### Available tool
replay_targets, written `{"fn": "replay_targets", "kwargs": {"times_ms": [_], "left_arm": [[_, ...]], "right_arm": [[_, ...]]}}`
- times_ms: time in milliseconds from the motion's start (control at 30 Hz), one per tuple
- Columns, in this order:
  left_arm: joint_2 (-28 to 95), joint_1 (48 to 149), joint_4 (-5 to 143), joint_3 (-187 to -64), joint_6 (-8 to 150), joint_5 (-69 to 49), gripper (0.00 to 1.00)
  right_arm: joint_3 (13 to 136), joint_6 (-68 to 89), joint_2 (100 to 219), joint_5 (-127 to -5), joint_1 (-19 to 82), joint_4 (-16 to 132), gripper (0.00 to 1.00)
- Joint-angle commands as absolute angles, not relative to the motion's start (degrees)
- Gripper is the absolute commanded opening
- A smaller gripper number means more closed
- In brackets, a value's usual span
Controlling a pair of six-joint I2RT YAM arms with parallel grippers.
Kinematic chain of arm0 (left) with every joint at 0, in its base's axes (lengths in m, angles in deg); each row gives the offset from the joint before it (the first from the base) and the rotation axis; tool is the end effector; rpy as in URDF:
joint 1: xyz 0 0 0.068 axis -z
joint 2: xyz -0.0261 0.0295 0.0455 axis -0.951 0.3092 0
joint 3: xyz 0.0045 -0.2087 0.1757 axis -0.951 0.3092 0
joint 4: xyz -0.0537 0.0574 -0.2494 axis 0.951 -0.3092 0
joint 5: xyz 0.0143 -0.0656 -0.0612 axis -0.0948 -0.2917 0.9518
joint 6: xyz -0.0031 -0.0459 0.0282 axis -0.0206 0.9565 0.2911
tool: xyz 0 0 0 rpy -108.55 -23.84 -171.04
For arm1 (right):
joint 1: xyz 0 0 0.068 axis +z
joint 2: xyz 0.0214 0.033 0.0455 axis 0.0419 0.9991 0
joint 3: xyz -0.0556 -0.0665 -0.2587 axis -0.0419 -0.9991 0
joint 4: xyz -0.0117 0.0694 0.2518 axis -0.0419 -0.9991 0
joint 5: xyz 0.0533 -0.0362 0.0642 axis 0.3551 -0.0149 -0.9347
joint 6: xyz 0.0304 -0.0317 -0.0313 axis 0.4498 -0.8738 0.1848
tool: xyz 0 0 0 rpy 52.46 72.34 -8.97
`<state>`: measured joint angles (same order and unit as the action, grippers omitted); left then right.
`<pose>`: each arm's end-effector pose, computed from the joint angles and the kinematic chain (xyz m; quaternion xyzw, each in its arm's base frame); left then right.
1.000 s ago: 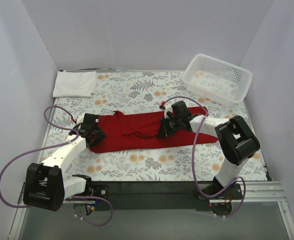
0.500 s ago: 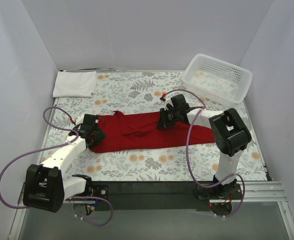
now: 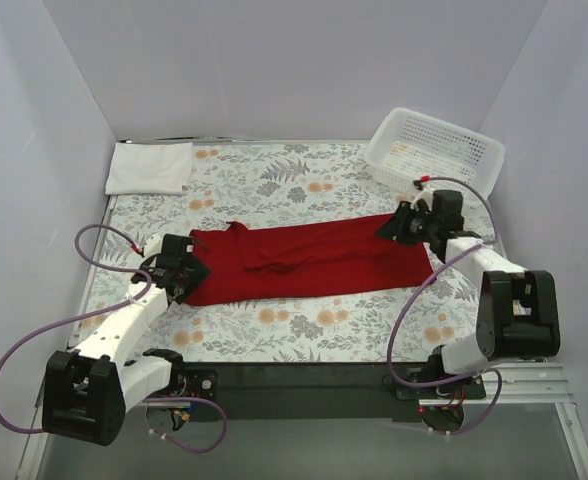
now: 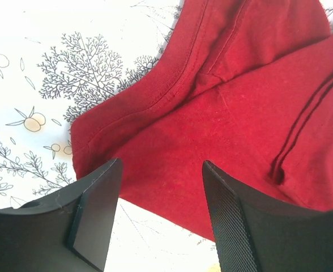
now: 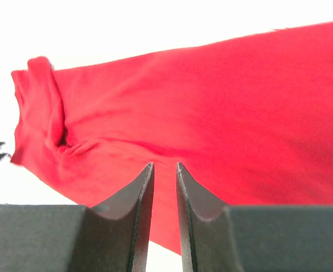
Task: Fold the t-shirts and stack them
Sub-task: Fold the tshirt
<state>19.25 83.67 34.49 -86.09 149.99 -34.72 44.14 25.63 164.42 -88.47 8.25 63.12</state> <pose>0.1869 -0.0283 0.1868 -0.6376 0.7158 -0.1084 0.2634 0.3072 0.0493 0.2004 0.0047 0.8701 0.3271 0.3687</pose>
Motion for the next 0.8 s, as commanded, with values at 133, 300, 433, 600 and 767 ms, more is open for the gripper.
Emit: {"fn": "replay_targets", "kwargs": {"times_ms": [133, 300, 433, 600, 767], "left_arm": [[22.3, 80.8, 35.1, -85.0, 154.6, -34.2, 0.52], [26.2, 74.5, 36.3, -83.2, 156.1, -28.7, 0.47], [28.4, 73.5, 33.8, -81.8, 158.9, -27.5, 0.44], [25.3, 72.1, 33.2, -76.3, 163.4, -25.7, 0.41], [20.1, 72.1, 28.1, -78.7, 165.1, -28.1, 0.43]], "right_arm": [[28.9, 32.6, 160.4, -97.6, -8.7, 66.7, 0.28], [23.1, 36.1, 160.8, -98.0, -18.3, 70.2, 0.28], [19.3, 37.2, 160.9, -97.5, -24.2, 70.1, 0.3], [15.1, 37.3, 159.1, -96.7, -33.9, 69.7, 0.3], [14.6, 36.2, 152.7, -95.4, -35.0, 68.0, 0.33]]}}
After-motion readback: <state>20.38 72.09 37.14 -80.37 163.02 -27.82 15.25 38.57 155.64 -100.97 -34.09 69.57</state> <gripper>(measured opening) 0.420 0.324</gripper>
